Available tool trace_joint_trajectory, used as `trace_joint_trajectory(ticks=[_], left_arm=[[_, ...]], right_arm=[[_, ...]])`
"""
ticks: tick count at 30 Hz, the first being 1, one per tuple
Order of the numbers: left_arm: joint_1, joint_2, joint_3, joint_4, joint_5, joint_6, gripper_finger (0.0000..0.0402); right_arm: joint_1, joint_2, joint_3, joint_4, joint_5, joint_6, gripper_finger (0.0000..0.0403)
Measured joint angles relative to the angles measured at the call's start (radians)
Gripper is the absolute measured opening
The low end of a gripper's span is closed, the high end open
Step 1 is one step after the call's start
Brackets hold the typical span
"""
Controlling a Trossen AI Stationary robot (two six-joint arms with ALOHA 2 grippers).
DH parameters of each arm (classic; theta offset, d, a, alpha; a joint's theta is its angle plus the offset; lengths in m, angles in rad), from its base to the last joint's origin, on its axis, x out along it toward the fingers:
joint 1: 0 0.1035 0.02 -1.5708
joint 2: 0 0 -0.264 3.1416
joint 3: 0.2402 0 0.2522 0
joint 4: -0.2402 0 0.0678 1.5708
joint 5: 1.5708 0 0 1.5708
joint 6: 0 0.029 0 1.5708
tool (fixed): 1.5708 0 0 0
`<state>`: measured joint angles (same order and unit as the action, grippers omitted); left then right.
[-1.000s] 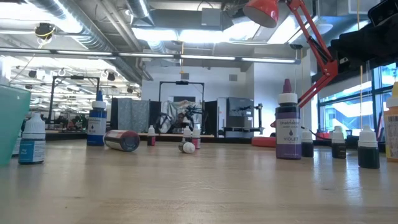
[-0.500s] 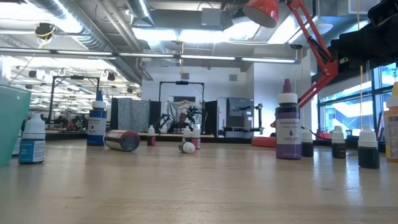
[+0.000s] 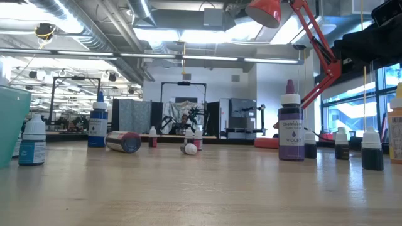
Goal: Pick & Place food coloring
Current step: Put the orange food coloring into the blue bin, then put the blue food coloring into the blue bin
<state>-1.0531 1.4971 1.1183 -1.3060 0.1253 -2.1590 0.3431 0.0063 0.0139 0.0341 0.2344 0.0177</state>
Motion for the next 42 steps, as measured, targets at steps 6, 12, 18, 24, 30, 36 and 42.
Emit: trace_joint_trajectory(ticks=[6, 12, 18, 24, 30, 36, 42], left_arm=[[0.000, 0.000, 0.000, 0.000, 0.030, 0.018, 0.0164], [0.000, 0.000, 0.000, -0.005, 0.032, 0.017, 0.0165], [0.000, 0.000, 0.000, -0.024, 0.078, 0.017, 0.0166], [0.000, 0.000, 0.002, -0.101, 0.128, -0.001, 0.0165], [0.000, -0.004, 0.035, -0.120, 0.046, -0.001, 0.0162], [0.000, -0.004, 0.075, -0.143, -0.017, -0.015, 0.0165], [0.031, -0.004, 0.111, -0.269, -0.317, -0.047, 0.0161]], right_arm=[[0.000, 0.000, 0.000, 0.000, 0.000, 0.000, 0.0084], [0.000, 0.000, 0.000, 0.000, 0.000, 0.000, 0.0084], [0.000, 0.000, 0.000, 0.000, 0.000, 0.000, 0.0084], [0.000, 0.000, 0.000, 0.000, 0.000, 0.000, 0.0084], [0.000, 0.000, 0.000, 0.000, 0.000, 0.000, 0.0084], [0.000, 0.000, 0.000, 0.000, 0.000, 0.000, 0.0084], [0.000, 0.000, 0.000, 0.000, 0.000, 0.000, 0.0084]])
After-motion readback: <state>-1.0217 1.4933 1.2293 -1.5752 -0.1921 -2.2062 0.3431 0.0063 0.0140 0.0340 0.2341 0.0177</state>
